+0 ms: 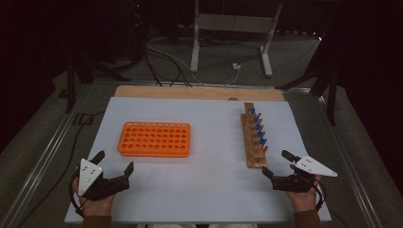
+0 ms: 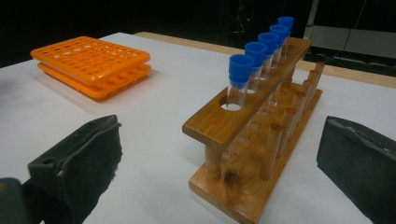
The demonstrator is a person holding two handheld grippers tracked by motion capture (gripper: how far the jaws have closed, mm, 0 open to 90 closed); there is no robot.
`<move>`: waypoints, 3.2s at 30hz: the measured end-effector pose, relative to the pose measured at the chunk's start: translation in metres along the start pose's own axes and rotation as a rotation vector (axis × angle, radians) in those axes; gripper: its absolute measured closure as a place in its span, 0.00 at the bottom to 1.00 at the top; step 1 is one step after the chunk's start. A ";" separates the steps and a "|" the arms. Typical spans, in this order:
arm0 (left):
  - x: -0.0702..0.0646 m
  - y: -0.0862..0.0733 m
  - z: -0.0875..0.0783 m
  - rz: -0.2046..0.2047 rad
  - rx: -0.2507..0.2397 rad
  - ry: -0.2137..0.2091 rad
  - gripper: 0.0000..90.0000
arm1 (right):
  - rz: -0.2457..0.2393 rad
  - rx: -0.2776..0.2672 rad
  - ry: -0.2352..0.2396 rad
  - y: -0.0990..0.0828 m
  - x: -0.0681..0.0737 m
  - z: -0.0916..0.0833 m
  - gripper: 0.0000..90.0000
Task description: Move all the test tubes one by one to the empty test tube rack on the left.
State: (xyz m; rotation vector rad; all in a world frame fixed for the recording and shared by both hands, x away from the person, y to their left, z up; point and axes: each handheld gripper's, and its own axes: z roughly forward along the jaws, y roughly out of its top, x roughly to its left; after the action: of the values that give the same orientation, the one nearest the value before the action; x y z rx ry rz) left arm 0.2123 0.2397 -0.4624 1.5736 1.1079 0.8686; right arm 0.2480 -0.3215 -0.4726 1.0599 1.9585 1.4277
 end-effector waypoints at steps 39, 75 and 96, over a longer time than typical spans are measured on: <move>-0.011 -0.007 0.009 0.002 0.053 -0.059 0.01 | -0.091 0.160 -0.005 0.039 -0.013 0.050 0.72; -0.015 -0.011 0.016 0.020 0.107 -0.076 0.02 | -0.036 0.168 -0.033 0.080 -0.006 0.046 0.85; -0.053 0.019 0.040 0.097 0.113 -0.237 0.01 | -0.044 0.145 0.012 0.099 0.006 0.044 0.85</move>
State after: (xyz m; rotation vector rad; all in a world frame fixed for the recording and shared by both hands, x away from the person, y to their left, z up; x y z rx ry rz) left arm 0.2359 0.1759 -0.4551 1.7854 0.9304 0.6714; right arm 0.3072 -0.2769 -0.3934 1.0654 2.1072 1.2885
